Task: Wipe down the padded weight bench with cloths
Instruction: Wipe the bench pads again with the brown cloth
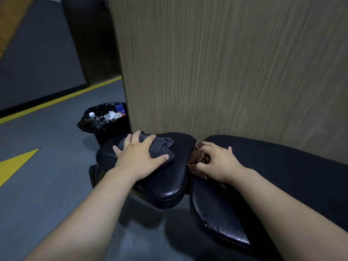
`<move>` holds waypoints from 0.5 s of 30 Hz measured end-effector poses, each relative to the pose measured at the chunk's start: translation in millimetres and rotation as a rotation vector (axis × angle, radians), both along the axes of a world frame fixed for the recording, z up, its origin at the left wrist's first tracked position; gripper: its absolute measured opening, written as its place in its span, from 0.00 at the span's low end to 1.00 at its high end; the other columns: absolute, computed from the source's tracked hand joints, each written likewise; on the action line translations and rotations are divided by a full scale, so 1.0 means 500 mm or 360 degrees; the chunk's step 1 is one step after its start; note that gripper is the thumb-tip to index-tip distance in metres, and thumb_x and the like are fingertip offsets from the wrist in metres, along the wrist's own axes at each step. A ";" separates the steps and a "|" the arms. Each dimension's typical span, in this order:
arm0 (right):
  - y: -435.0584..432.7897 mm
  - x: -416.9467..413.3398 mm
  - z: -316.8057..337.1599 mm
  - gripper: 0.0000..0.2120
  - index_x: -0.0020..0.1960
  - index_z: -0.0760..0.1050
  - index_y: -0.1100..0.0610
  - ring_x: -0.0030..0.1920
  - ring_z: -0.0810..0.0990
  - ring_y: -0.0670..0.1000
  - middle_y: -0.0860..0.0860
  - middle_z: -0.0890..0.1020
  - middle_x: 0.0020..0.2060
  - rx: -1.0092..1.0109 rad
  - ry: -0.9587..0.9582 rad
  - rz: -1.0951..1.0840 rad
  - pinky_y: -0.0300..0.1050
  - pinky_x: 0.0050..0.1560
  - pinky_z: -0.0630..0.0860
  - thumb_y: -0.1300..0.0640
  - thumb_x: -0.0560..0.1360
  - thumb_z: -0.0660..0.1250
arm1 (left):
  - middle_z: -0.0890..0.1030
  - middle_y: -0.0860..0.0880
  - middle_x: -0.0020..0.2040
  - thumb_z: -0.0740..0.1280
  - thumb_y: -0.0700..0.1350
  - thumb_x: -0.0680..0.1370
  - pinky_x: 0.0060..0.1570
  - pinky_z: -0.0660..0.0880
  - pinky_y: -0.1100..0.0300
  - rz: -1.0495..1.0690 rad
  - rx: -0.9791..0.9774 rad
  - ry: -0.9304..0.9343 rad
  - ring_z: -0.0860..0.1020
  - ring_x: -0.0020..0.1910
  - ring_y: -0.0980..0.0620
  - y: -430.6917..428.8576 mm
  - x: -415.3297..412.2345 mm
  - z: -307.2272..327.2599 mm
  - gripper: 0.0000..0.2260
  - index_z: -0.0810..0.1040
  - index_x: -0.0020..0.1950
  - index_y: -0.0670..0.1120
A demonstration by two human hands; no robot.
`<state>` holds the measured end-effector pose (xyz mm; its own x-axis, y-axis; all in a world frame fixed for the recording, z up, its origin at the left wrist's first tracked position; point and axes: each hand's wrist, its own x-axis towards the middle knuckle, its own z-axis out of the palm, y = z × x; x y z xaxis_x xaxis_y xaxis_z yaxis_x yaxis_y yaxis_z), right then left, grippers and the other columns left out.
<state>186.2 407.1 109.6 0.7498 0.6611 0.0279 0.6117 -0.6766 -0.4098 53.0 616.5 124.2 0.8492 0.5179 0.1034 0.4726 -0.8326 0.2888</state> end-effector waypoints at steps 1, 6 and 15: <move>-0.006 -0.008 0.000 0.21 0.65 0.75 0.46 0.76 0.61 0.49 0.43 0.63 0.77 0.0005 0.0001 0.0047 0.69 0.74 0.43 0.46 0.72 0.66 | 0.48 0.49 0.81 0.61 0.76 0.69 0.72 0.47 0.29 -0.0001 -0.0030 0.0034 0.45 0.79 0.42 0.002 0.009 -0.002 0.41 0.56 0.79 0.62; -0.057 -0.069 -0.007 0.22 0.67 0.72 0.41 0.78 0.54 0.44 0.41 0.60 0.78 0.0037 0.0004 0.0234 0.64 0.76 0.42 0.42 0.73 0.63 | 0.50 0.52 0.81 0.64 0.78 0.64 0.70 0.46 0.25 0.0017 -0.0139 0.0147 0.44 0.79 0.42 0.018 0.038 -0.008 0.44 0.60 0.77 0.64; -0.099 -0.130 -0.024 0.37 0.72 0.69 0.39 0.77 0.57 0.42 0.41 0.60 0.77 0.0119 -0.0116 0.0302 0.42 0.77 0.54 0.26 0.65 0.57 | 0.68 0.57 0.52 0.72 0.61 0.66 0.49 0.64 0.48 0.0039 -0.0009 -0.0141 0.63 0.57 0.49 0.021 0.043 -0.011 0.17 0.75 0.53 0.60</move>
<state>121.1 357.4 97.5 0.6065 0.7841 0.1315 0.7549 -0.5160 -0.4047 74.4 627.1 118.8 0.8238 0.5394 0.1746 0.4655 -0.8193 0.3348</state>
